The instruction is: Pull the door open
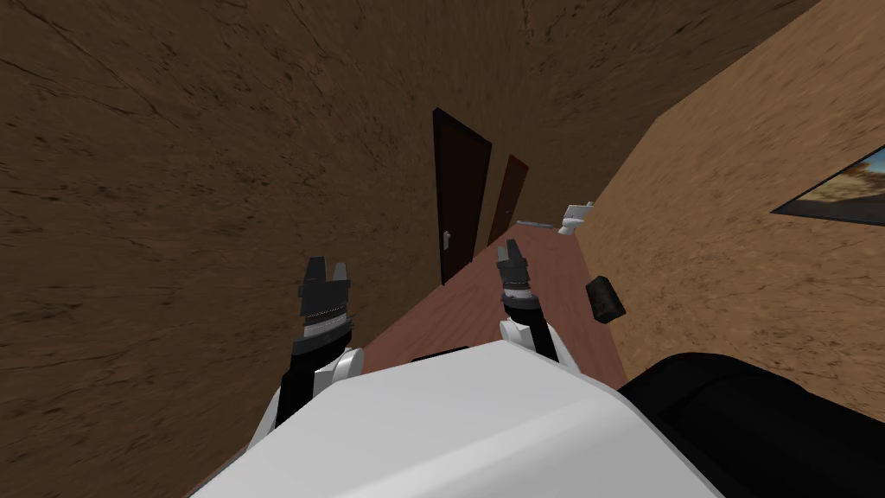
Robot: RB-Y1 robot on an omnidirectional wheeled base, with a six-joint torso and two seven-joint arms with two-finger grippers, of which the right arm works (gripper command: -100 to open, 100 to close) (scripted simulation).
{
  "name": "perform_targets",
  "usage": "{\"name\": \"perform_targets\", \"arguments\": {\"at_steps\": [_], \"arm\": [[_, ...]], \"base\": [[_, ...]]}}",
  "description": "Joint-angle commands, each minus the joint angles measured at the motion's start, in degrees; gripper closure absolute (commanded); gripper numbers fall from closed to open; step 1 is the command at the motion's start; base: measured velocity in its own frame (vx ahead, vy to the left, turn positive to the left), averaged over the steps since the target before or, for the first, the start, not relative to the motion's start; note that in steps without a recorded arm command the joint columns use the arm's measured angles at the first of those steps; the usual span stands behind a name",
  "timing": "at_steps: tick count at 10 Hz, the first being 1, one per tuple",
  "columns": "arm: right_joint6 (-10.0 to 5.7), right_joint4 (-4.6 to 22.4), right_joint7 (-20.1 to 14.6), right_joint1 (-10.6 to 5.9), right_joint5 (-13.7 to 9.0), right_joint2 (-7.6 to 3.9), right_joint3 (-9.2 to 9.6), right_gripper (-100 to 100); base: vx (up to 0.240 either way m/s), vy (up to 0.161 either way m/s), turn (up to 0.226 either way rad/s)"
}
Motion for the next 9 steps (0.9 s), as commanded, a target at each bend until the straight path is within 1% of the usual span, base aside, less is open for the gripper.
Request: {"name": "perform_targets", "arguments": {"at_steps": [1,2,3,6,7,9], "arm": [[-0.33,2.0,0.8,-1.07,0.6,-0.65,0.09,-100],[-0.45,2.8,1.1,-1.47,0.8,-0.88,0.12,-100],[-0.7,4.3,1.7,-2.26,1.2,-1.34,0.18,-100],[-1.2,7.4,2.9,-3.88,2.1,-2.22,0.32,-100],[-1.56,9.6,3.8,-5.05,2.7,-2.84,0.41,-100],[-2.01,12.3,4.8,-6.5,3.5,-3.58,0.53,-100]], "base": [[0.041,-0.016,0.02],[0.066,-0.02,0.026],[0.103,-0.03,0.026],[0.087,-0.03,0.019],[0.091,-0.035,0.027],[0.107,-0.042,0.033]]}}
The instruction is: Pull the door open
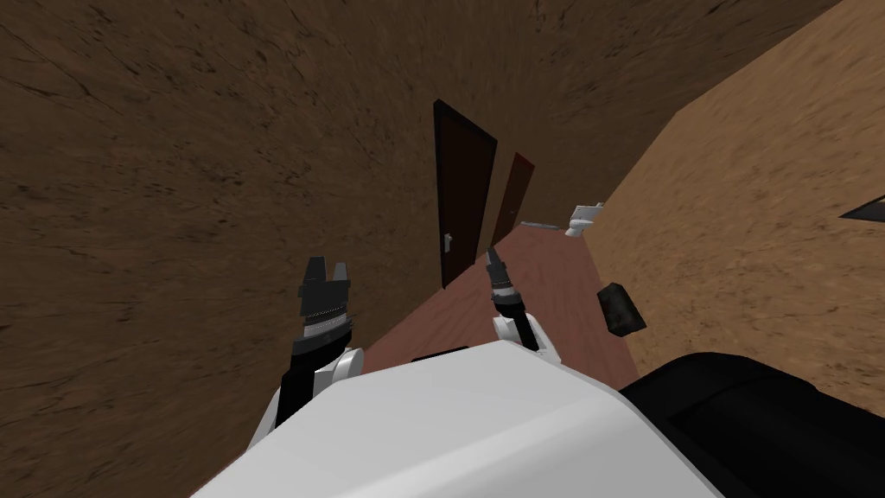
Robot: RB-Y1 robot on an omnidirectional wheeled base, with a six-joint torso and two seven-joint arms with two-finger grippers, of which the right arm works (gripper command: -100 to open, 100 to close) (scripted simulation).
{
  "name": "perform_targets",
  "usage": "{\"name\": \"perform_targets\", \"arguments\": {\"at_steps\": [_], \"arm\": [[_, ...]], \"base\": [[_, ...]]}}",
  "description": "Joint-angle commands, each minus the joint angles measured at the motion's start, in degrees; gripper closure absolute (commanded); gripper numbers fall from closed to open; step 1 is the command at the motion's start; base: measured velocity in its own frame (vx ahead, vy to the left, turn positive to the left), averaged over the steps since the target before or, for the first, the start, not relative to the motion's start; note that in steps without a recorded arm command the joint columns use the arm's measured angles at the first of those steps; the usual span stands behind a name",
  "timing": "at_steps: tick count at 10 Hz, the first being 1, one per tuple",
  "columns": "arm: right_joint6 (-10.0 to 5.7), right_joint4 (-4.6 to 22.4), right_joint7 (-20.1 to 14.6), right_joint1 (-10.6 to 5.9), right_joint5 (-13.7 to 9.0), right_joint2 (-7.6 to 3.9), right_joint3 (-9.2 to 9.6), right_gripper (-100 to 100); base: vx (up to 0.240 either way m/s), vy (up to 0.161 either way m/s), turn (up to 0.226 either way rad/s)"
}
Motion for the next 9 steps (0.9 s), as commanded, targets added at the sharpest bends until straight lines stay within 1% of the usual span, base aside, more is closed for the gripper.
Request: {"name": "perform_targets", "arguments": {"at_steps": [1,6,9], "arm": [[-0.16,1.9,1.0,-1.08,0.7,-0.54,0.24,-100],[-1.41,9.6,4.0,-5.15,2.9,-2.54,0.57,-100],[-2.27,14.9,6.1,-7.91,4.4,-3.85,0.8,-100]], "base": [[0.094,-0.024,0.02],[0.089,-0.036,0.025],[0.094,-0.041,0.033]]}}
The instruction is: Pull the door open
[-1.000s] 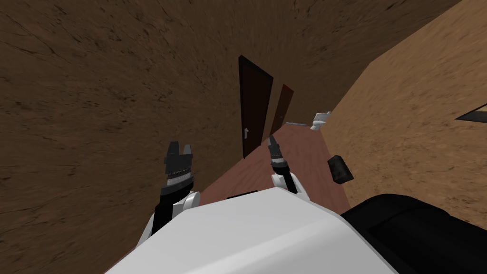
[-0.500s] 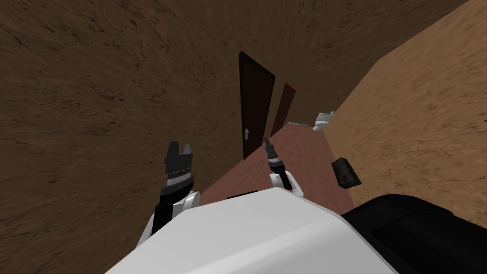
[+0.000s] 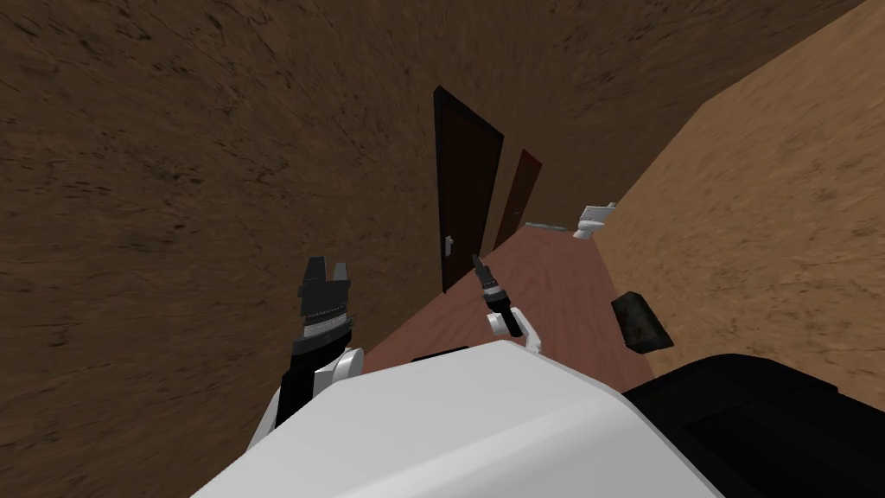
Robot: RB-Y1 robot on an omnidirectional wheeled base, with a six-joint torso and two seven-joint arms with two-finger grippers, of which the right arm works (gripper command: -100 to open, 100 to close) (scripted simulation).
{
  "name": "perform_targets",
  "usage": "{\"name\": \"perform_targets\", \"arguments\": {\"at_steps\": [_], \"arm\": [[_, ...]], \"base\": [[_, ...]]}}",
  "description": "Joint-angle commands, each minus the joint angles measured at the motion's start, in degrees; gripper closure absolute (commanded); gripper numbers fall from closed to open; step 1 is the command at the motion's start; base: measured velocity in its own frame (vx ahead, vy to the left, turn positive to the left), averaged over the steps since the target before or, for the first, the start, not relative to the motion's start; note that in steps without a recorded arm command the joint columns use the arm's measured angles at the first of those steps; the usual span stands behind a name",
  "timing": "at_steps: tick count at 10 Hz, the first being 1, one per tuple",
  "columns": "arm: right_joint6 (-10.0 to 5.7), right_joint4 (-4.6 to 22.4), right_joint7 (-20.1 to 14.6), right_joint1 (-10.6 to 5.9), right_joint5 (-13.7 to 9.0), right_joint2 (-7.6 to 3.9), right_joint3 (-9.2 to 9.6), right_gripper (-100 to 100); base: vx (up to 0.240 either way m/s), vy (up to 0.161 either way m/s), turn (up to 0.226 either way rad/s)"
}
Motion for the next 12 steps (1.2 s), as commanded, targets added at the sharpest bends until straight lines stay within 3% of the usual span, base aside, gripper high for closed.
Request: {"name": "perform_targets", "arguments": {"at_steps": [1,3,4,9,10,12], "arm": [[-0.12,2.5,1.1,-1.43,0.8,-0.88,0.09,-100],[-0.73,5.6,2.5,-3.38,1.8,-1.78,0.25,-100],[-0.73,6.1,2.5,-3.38,1.8,-1.78,0.25,-100],[-2.27,15.0,6.3,-8.38,4.5,-4.08,0.66,-100],[-2.27,15.6,6.3,-8.38,4.5,-4.08,0.66,-100],[-2.9,19.3,7.8,-10.41,5.6,-5.0,0.82,-100]], "base": [[0.098,-0.039,0.032],[0.101,-0.049,0.028],[0.057,-0.041,0.017],[0.083,-0.039,0.032],[0.066,-0.039,0.011],[0.061,-0.041,0.028]]}}
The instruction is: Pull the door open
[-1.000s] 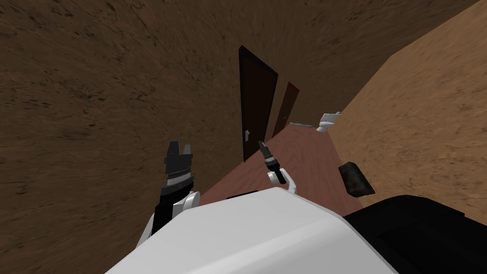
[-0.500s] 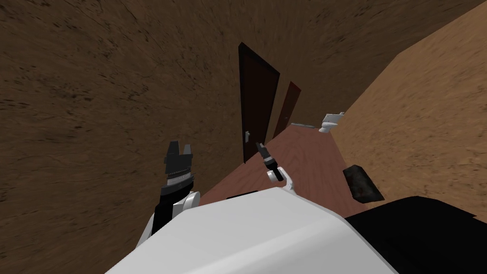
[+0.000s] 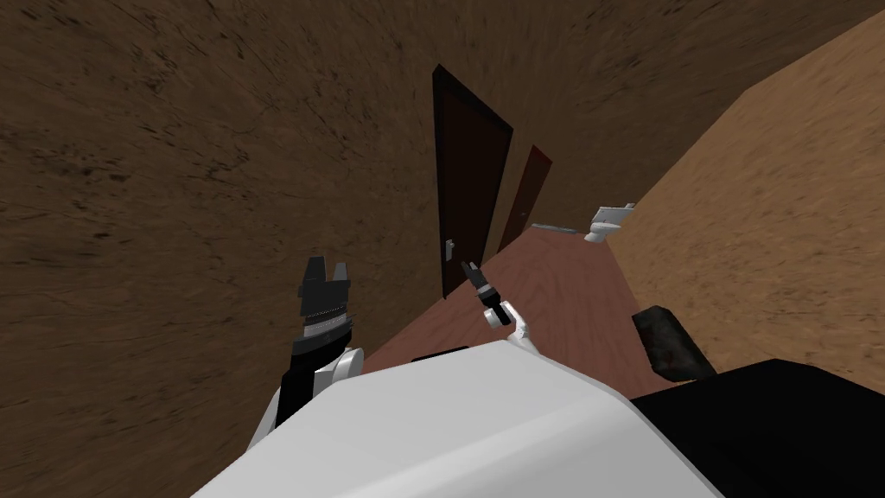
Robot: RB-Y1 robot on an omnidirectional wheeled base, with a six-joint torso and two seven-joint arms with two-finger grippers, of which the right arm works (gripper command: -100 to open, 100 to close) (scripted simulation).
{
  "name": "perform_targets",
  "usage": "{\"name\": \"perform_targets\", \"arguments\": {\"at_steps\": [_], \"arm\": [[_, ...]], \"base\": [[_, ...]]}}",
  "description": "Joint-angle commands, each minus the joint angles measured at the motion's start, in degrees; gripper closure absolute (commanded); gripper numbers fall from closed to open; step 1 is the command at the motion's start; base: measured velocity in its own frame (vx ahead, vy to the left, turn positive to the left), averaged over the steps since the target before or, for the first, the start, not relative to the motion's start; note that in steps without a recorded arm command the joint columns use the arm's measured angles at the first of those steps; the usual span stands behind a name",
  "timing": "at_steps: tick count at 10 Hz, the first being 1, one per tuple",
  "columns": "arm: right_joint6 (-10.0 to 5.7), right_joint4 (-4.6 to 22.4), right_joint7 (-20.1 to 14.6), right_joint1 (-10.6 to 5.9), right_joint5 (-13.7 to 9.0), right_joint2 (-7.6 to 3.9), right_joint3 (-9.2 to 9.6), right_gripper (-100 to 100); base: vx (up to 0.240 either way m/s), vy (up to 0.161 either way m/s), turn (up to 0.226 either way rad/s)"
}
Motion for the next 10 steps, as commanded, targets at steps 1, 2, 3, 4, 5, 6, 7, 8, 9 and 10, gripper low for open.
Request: {"name": "perform_targets", "arguments": {"at_steps": [1,2,3,4,5,6,7,8,9,10], "arm": [[-0.46,2.9,1.2,-1.76,0.8,-0.85,0.06,-100],[-0.46,3.4,1.2,-1.76,0.8,-0.85,0.06,-100],[-0.77,5.4,2.0,-2.78,1.4,-1.31,0.15,-100],[-1.08,6.9,2.7,-3.79,1.9,-1.77,0.23,-100],[-1.08,7.3,2.7,-3.79,1.9,-1.77,0.23,-100],[-1.4,9.2,3.5,-4.81,2.5,-2.22,0.31,-100],[-1.7,11.1,4.2,-5.8,3.0,-2.66,0.39,-100],[-2.01,12.9,5.0,-6.78,3.5,-3.1,0.47,-100],[-2.31,14.6,5.7,-7.77,4.1,-3.54,0.55,-100],[-2.62,16.7,6.4,-8.76,4.6,-3.98,0.63,-100]], "base": [[0.092,-0.034,0.034],[0.069,-0.03,0.01],[0.057,-0.042,0.019],[0.069,-0.058,0.032],[0.058,-0.03,0.019],[0.051,-0.015,0.021],[0.08,-0.031,0.039],[0.092,-0.051,0.031],[0.088,-0.056,0.028],[0.102,-0.061,0.033]]}}
